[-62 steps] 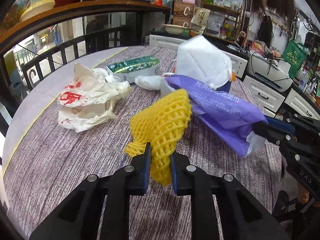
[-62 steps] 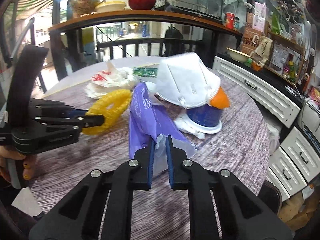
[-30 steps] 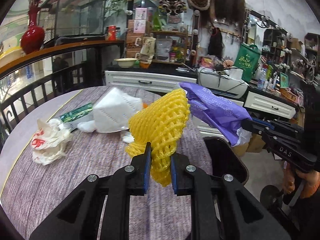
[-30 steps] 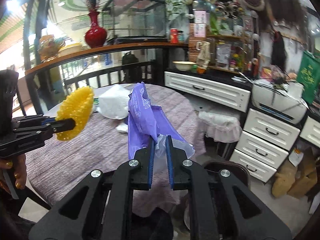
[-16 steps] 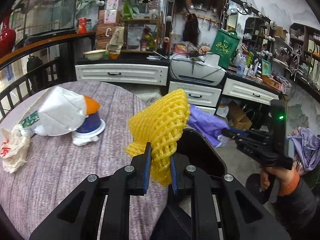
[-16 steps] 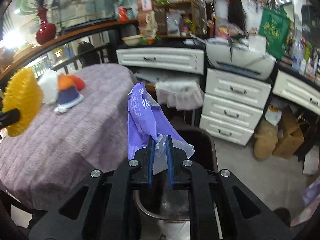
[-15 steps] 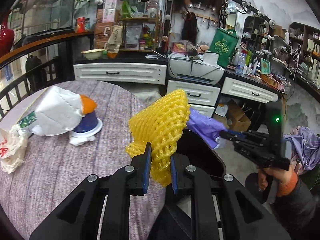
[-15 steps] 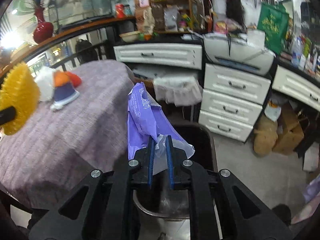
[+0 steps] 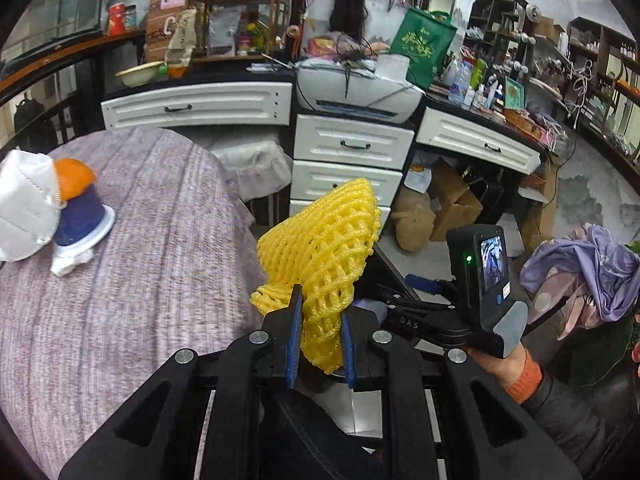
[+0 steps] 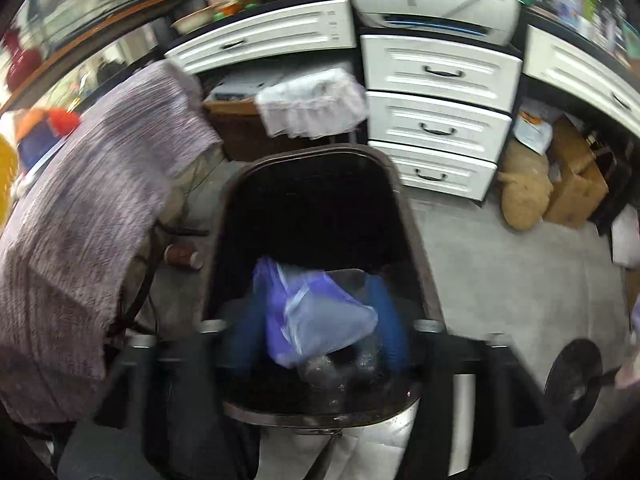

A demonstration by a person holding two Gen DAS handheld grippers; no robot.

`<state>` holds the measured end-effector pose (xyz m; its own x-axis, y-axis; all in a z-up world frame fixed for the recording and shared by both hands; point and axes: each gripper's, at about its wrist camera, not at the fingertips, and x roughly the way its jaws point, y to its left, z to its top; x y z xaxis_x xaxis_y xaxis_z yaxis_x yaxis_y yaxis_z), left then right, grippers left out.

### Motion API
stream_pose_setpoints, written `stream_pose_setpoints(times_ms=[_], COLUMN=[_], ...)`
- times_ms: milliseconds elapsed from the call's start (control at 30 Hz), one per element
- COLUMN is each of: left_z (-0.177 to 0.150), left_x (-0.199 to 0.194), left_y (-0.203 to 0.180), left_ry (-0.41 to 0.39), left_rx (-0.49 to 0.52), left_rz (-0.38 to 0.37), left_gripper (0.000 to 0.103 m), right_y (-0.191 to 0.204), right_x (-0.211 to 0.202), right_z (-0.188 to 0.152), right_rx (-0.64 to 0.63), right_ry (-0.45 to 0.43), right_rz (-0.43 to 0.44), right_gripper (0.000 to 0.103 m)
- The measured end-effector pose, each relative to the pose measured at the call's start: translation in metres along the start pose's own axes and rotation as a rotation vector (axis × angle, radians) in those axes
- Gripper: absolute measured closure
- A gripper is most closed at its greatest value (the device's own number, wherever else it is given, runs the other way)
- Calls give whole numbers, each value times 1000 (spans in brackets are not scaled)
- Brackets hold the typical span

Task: Collect trash
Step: 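Release the purple bag from the right tool while the left tool drops the yellow net into the bin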

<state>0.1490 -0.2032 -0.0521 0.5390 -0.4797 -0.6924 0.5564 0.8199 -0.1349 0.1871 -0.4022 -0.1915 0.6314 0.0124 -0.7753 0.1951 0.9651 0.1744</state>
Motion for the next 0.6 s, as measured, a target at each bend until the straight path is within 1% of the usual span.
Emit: stream_pose_setpoints(times_ms=[100,167,267,467,600], left_z=[-1,-1,-1,-1,-4], left_x=[17,26,41,69,87], left_y=[-7,-11,-16,-33,-39], left_ry=[41,62,96,150,183], left_rx=[6,5,-5,25,32], left_rz=[-26,-40,-63,-74,-75], left_gripper=[86,86,86,86,86], right_y=[-8,-15,-24,-41,-52], right_x=[-10,-20,-40,-79,-100], right_z=[-3,-4,-4,-2,-2], right_rx=[36,61,77,100,128], right_ry=[-28,-53,-110,-217,-267], right_rz=[-7,-27,-68,-127,-161], right_gripper=[43,35,28,21,21])
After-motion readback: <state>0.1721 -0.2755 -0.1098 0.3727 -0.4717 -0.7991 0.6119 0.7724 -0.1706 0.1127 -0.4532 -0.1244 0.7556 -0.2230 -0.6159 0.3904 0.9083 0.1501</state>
